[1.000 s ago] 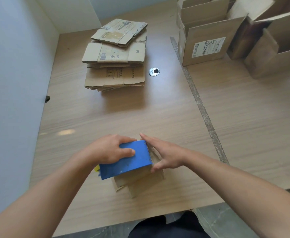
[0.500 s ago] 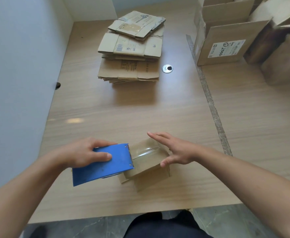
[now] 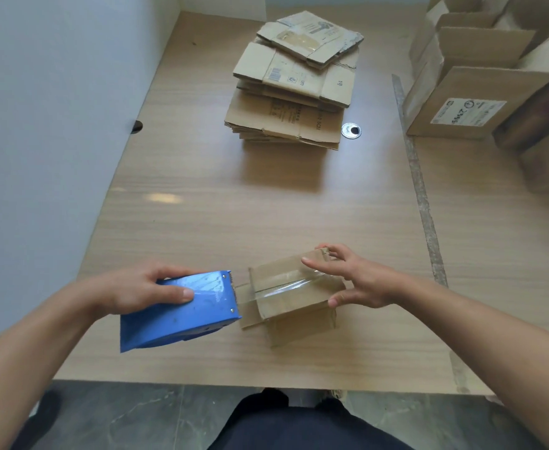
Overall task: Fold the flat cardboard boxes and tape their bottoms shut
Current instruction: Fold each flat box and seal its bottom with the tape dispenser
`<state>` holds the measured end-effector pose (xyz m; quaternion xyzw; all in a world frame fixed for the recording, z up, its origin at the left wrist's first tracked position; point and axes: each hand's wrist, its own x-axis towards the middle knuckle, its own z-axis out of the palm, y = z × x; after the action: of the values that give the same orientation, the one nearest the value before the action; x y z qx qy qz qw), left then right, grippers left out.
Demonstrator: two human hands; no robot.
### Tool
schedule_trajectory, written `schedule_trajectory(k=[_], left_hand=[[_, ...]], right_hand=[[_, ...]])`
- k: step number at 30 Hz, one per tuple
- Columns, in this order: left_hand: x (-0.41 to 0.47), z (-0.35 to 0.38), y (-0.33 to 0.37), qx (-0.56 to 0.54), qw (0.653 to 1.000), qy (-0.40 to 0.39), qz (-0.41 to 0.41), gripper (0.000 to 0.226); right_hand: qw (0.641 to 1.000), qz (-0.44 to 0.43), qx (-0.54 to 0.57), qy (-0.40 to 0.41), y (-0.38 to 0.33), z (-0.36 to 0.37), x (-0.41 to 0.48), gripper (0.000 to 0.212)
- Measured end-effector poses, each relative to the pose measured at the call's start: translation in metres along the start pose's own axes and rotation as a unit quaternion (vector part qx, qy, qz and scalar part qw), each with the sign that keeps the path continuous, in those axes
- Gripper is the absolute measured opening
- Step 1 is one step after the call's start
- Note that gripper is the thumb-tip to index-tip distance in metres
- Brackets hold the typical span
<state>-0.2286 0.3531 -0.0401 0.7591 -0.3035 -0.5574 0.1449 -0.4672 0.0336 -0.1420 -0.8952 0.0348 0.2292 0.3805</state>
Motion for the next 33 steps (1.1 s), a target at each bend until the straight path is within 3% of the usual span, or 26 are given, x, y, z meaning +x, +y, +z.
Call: schedule_trajectory(k=[3, 15, 20, 24, 28, 33], left_hand=[[0.006, 0.004, -0.013, -0.001, 1.0, 0.004, 0.006, 0.041], [0.03, 0.017, -0.045, 0.007, 1.0, 0.023, 0.011, 0.044], [0.057, 0.034, -0.034, 0.027, 0.998, 0.043, 0.023, 0.043], [0.069, 0.04, -0.013, 0.08, 0.995, 0.06, 0.029, 0.04], [0.07, 0.04, -0.004, 0.115, 0.991, 0.066, 0.009, 0.036], [0.075, 0.047, 0.002, 0.157, 0.983, 0.096, -0.02, 0.04]], right_hand=[[1.0, -0.003, -0.022, -0.012, -0.003, -0.002, -0.001, 0.071], [0.989, 0.035, -0.135, -0.04, -0.014, -0.005, -0.003, 0.074], [0.953, 0.104, -0.284, -0.029, -0.032, -0.002, -0.009, 0.07], [0.915, 0.044, -0.399, 0.041, -0.063, 0.004, -0.005, 0.073], [0.937, 0.027, -0.349, -0.002, -0.084, 0.041, 0.018, 0.091], [0.929, 0.04, -0.355, 0.101, -0.073, 0.074, 0.024, 0.086]])
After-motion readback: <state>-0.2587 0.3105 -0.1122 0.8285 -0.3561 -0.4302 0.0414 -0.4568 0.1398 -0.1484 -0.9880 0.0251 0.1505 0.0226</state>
